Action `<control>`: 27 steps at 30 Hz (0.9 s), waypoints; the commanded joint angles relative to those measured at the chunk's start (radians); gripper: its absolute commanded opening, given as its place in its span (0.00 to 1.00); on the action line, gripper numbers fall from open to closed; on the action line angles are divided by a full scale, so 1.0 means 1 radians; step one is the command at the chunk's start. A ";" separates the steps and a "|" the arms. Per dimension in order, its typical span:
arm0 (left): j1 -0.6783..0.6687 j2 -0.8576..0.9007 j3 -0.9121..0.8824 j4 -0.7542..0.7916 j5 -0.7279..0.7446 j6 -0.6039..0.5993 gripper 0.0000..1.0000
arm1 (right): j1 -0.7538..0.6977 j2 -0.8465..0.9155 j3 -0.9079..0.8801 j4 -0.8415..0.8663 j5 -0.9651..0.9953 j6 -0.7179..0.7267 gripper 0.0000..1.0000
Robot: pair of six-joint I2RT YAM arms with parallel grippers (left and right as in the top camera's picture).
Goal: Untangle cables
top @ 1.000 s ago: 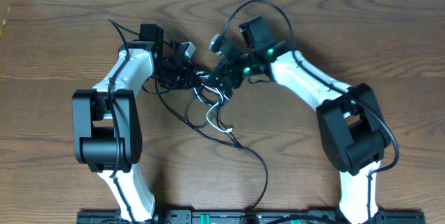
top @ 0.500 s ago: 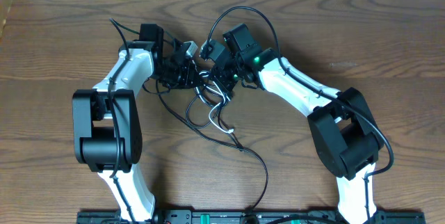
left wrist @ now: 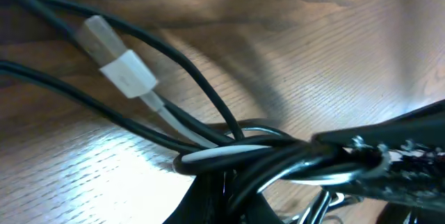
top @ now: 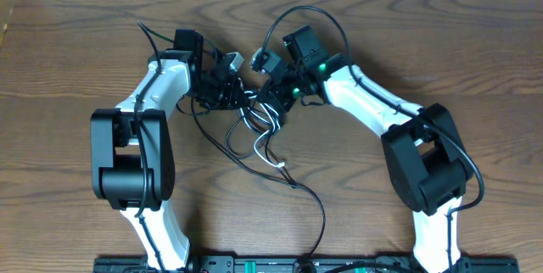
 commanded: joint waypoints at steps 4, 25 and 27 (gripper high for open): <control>0.017 0.011 0.018 0.018 -0.071 -0.028 0.07 | -0.052 -0.042 -0.003 -0.057 -0.486 -0.089 0.01; 0.017 0.011 0.018 0.014 -0.085 -0.034 0.08 | -0.113 -0.042 -0.003 -0.034 -0.277 -0.065 0.40; 0.016 0.011 0.018 0.014 -0.069 -0.034 0.08 | -0.103 -0.042 -0.003 -0.014 -0.239 -0.066 0.54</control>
